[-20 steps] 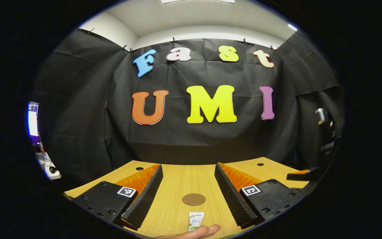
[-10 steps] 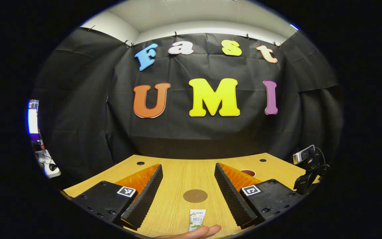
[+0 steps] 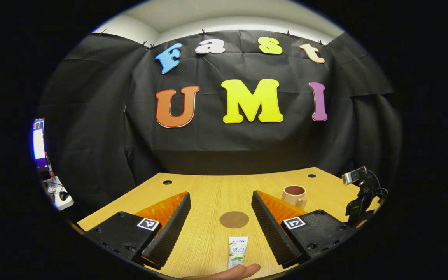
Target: Put the toothbrush and toothpaste on the desktop into the cup, then pick up the cup and place it on the coaster on the desktop.
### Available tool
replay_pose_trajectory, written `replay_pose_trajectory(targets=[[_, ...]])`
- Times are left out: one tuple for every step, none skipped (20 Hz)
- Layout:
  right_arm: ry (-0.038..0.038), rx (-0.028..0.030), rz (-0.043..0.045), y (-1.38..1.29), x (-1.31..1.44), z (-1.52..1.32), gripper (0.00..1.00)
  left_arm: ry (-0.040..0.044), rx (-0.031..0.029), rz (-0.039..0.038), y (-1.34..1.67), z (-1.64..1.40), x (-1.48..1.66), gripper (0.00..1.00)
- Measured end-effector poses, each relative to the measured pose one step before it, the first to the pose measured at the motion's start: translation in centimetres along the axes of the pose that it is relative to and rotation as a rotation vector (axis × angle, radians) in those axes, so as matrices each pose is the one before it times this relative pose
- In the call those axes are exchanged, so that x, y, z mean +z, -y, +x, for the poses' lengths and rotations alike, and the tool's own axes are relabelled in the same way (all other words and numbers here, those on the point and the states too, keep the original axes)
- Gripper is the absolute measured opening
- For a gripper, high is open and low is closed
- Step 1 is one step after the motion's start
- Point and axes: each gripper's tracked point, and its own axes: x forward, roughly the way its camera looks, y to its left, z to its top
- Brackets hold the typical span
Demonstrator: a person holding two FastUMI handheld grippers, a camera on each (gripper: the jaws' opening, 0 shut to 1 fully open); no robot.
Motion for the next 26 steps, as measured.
replay_pose_trajectory(targets=[[-0.00663,0.01139,0.00941,0.002,0.098,0.132,0.11,-0.01623,-0.00084,-0.0004,0.02,0.139,-0.478,1.0],[-0.0004,0.00835,0.01232,-0.18,-0.081,-0.251,0.07,-0.01495,-0.00353,0.00056,0.122,0.122,-0.43,1.0],[-0.00522,0.01124,0.0082,-0.065,-0.109,0.067,0.07,-0.01101,-0.00237,0.00263,0.14,0.025,-0.332,1.0],[-0.00175,0.00846,0.0041,0.013,0.022,-0.092,0.02,-0.00965,-0.00185,0.00403,-0.012,0.037,-0.379,1.0],[-0.00081,0.00634,-0.00535,0.023,-0.002,-0.054,0.02,-0.0102,-0.0025,0.00622,0.203,0.044,-0.414,1.0],[0.00096,0.00275,-0.00616,-0.033,-0.01,-0.057,0.02,-0.01116,-0.00256,0.00477,0.177,0.206,-0.325,1.0],[0.00079,0.00418,-0.00036,-0.07,0.013,-0.123,0.02,-0.01472,-0.0102,0.00518,0.416,0.133,-0.489,1.0],[0.00094,0.00686,0.00154,-0.172,-0.031,-0.156,0.02,-0.01489,-0.01577,0.00402,0.5,-0.007,-0.595,1.0],[0.00567,0.00188,-0.0035,-0.03,0.18,-0.136,0.02,-0.01892,-0.02114,0.00314,0.636,0.047,-0.592,1.0],[0.01169,-0.00133,-0.00659,0.028,0.207,-0.283,0.02,-0.01935,-0.0236,0.00177,0.65,0.02,-0.537,1.0],[0.0195,0.00201,-0.00713,-0.069,0.526,-0.343,0.02,-0.01598,-0.01577,-0.00305,0.419,0.084,-0.472,1.0],[0.02511,0.00029,-0.01036,-0.069,0.483,-0.413,0.02,-0.02145,-0.01182,-0.00048,0.303,0.06,-0.727,1.0],[0.02825,-0.00409,-0.01203,0.075,0.64,-0.424,0.02,-0.02401,-0.00359,-0.00095,0.181,0.151,-0.798,1.0],[0.03124,-0.00235,-0.00888,0.039,0.68,-0.472,0.02,-0.03521,-0.00451,-0.00954,0.108,0.164,-1.055,1.0],[0.02812,0.00051,-0.00997,-0.123,0.642,-0.402,0.02,-0.047,-0.01197,-0.01643,0.245,0.281,-1.333,1.0],[0.02585,0.00184,-0.01164,-0.132,0.416,-0.393,0.02,-0.04654,-0.01018,-0.01859,0.135,0.215,-1.131,1.0],[0.02389,-0.00012,-0.01587,-0.093,0.452,-0.381,0.02,-0.03681,-0.00356,-0.02137,-0.128,0.371,-1.144,1.0],[0.02418,-0.00115,-0.01642,-0.079,0.369,-0.338,0.02,-0.03239,0.00133,-0.01734,-0.187,0.205,-0.734,1.0],[0.02319,-0.00049,-0.01537,-0.015,0.39,-0.356,0.02,-0.02618,0.00822,-0.01286,-0.363,0.175,-0.696,1.0],[0.01971,0.00141,-0.01098,-0.149,0.273,-0.333,0.02,-0.02214,0.01023,-0.0082,-0.295,0.361,-0.631,1.0],[0.0165,0.00537,-0.00273,-0.143,0.36,-0.332,0.02,-0.02623,0.00871,-0.00512,-0.198,0.228,-0.642,1.0],[0.01409,0.00808,0.00297,-0.194,0.183,-0.304,0.02,-0.02743,0.00656,-0.00573,-0.165,0.087,-0.829,1.0],[0.01465,0.00219,0.00653,-0.013,0.368,-0.331,0.02,-0.02839,-0.00168,-0.00467,0.073,-0.043,-0.648,1.0],[0.01289,0.00105,0.00611,0.092,0.259,-0.279,0.02,-0.0243,-0.00478,0.00219,0.016,-0.061,-0.483,1.0],[0.01527,0.0061,0.00096,0.038,0.352,-0.326,0.02,-0.02567,-0.00075,0.01208,0.03,0.045,-0.641,0.99],[0.01902,-0.00373,-0.00517,0.221,0.496,-0.305,0.02,-0.01751,0.00463,0.01244,-0.072,0.039,-0.328,0.97]])
